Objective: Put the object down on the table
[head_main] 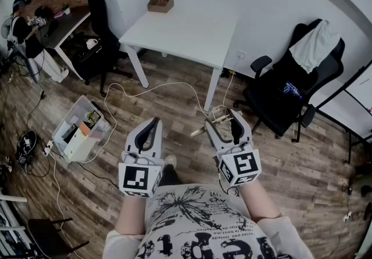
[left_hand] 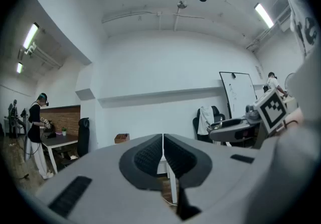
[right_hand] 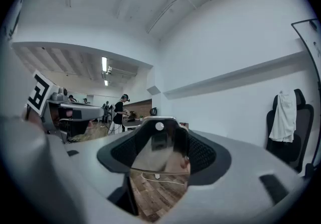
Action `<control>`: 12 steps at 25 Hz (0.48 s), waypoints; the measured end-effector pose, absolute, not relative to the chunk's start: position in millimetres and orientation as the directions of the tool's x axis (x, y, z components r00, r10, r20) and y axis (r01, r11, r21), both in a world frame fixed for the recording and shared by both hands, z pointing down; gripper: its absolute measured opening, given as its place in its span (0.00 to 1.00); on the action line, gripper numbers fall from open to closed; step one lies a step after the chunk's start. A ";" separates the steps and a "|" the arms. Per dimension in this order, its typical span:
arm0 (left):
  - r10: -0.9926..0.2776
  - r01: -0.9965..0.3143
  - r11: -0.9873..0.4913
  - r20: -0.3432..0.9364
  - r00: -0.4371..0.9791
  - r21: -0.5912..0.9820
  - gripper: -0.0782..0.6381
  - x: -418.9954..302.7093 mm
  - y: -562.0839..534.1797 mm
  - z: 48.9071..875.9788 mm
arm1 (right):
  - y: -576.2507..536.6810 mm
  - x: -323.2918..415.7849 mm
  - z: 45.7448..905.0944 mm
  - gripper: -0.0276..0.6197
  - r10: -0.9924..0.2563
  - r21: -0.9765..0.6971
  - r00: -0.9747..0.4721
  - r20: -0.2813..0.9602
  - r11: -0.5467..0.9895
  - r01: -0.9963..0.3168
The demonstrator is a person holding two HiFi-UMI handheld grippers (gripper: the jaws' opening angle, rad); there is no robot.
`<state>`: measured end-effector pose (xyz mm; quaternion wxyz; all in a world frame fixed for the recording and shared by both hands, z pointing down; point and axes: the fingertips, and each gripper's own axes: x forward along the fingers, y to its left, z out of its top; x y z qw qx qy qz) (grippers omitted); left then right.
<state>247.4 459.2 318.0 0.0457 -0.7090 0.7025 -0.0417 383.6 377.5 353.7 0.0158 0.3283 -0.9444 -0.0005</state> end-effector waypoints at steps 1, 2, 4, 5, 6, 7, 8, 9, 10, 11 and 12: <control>-1.000 -0.992 -0.010 -0.003 0.010 -0.122 0.13 247.3 458.7 317.6 | 377.2 383.3 352.9 0.47 -0.621 0.011 -0.783 0.028 0.784 -0.621; -1.000 -0.992 -0.011 -0.001 0.011 -0.122 0.13 246.9 458.2 317.7 | 376.9 383.1 352.1 0.47 -0.623 0.011 -0.782 0.026 0.782 -0.623; -1.000 -0.992 -0.013 0.001 0.013 -0.124 0.13 245.0 457.2 319.7 | 376.6 382.3 349.5 0.47 -0.626 0.012 -0.780 0.019 0.780 -0.626; -1.000 -0.992 -0.014 0.002 0.013 -0.124 0.13 243.9 456.6 320.5 | 376.5 381.9 348.3 0.47 -0.627 0.012 -0.779 0.016 0.779 -0.627; -1.000 -0.992 -0.014 0.003 0.013 -0.123 0.13 243.0 455.7 321.1 | 376.1 381.6 347.6 0.47 -0.627 0.013 -0.779 0.015 0.779 -0.627; -1.000 -0.993 -0.014 0.005 0.014 -0.121 0.13 242.5 454.4 322.0 | 375.2 381.5 347.6 0.47 -0.628 0.013 -0.778 0.015 0.778 -0.628; -1.000 -0.993 -0.016 0.007 0.015 -0.120 0.13 242.6 452.6 322.4 | 373.8 381.6 348.2 0.47 -0.628 0.012 -0.778 0.015 0.778 -0.628; -1.000 -0.993 -0.019 0.009 0.018 -0.119 0.13 243.0 450.6 322.3 | 372.1 381.7 349.2 0.47 -0.629 0.010 -0.778 0.017 0.778 -0.629; -1.000 -0.993 -0.021 0.012 0.019 -0.118 0.13 243.1 448.7 322.3 | 370.3 381.3 350.5 0.47 -0.630 0.006 -0.776 0.019 0.777 -0.630; -1.000 -0.993 -0.022 0.017 0.020 -0.117 0.13 242.5 447.0 322.8 | 368.3 380.3 352.4 0.47 -0.632 0.001 -0.775 0.024 0.775 -0.632; -0.999 -0.993 -0.025 0.023 0.022 -0.116 0.13 240.9 445.2 324.2 | 366.0 378.3 354.9 0.47 -0.635 -0.003 -0.772 0.032 0.772 -0.635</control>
